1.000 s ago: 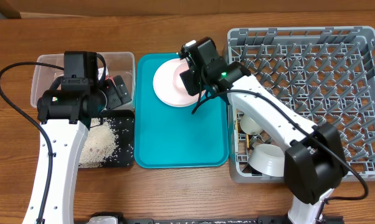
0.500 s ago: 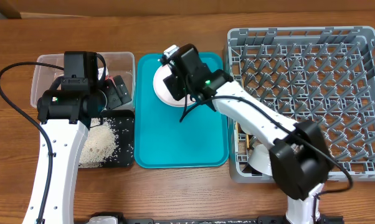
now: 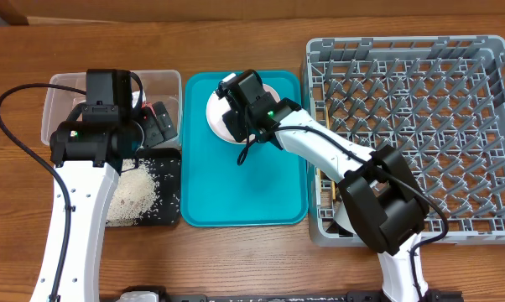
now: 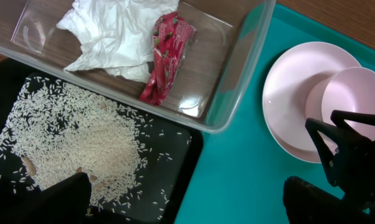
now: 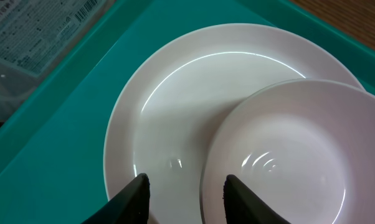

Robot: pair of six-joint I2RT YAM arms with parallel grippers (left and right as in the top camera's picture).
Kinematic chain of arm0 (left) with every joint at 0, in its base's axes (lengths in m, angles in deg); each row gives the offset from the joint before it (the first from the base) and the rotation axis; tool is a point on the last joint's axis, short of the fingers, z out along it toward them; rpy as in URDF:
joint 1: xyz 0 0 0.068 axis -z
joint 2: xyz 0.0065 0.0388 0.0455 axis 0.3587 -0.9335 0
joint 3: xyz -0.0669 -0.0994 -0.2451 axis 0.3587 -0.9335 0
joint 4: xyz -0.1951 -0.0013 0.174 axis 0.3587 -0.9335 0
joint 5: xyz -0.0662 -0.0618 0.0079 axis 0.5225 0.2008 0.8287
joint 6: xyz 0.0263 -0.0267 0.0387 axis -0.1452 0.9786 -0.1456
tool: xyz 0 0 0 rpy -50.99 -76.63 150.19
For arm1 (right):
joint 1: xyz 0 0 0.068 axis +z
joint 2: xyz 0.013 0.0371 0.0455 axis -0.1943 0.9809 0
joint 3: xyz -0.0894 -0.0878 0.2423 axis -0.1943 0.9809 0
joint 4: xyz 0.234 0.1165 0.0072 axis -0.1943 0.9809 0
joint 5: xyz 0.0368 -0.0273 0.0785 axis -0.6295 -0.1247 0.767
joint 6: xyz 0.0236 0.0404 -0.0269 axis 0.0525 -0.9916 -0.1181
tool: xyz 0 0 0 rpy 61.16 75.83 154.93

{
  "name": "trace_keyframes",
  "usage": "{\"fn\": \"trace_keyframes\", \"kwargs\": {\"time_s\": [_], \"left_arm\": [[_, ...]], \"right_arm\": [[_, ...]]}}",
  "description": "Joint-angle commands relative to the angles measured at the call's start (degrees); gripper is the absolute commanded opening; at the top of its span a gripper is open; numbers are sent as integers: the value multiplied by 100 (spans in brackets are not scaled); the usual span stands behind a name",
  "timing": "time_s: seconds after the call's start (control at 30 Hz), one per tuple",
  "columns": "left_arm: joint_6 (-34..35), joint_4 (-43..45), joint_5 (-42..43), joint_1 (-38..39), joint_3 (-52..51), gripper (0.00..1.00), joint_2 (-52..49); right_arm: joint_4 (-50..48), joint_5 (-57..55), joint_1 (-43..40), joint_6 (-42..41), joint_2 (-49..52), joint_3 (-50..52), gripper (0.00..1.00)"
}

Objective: Sort waste into correct bins and load items into the dishwasher
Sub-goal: 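Lower the right gripper and grasp the pink bowl rim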

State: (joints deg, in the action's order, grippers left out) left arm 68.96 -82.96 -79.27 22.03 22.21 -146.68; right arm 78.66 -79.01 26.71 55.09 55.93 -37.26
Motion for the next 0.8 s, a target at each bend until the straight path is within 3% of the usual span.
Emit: {"fn": "trace_keyframes", "kwargs": {"time_s": [0.0,0.77], "left_arm": [[-7,7,-15,-24,83,100,9],[-7,7,-13,-24,83,100,9]], "right_arm": [[-15,-33,-15,7,125,-48,40],[264,-291,-15,31,131,-13,27]]}}
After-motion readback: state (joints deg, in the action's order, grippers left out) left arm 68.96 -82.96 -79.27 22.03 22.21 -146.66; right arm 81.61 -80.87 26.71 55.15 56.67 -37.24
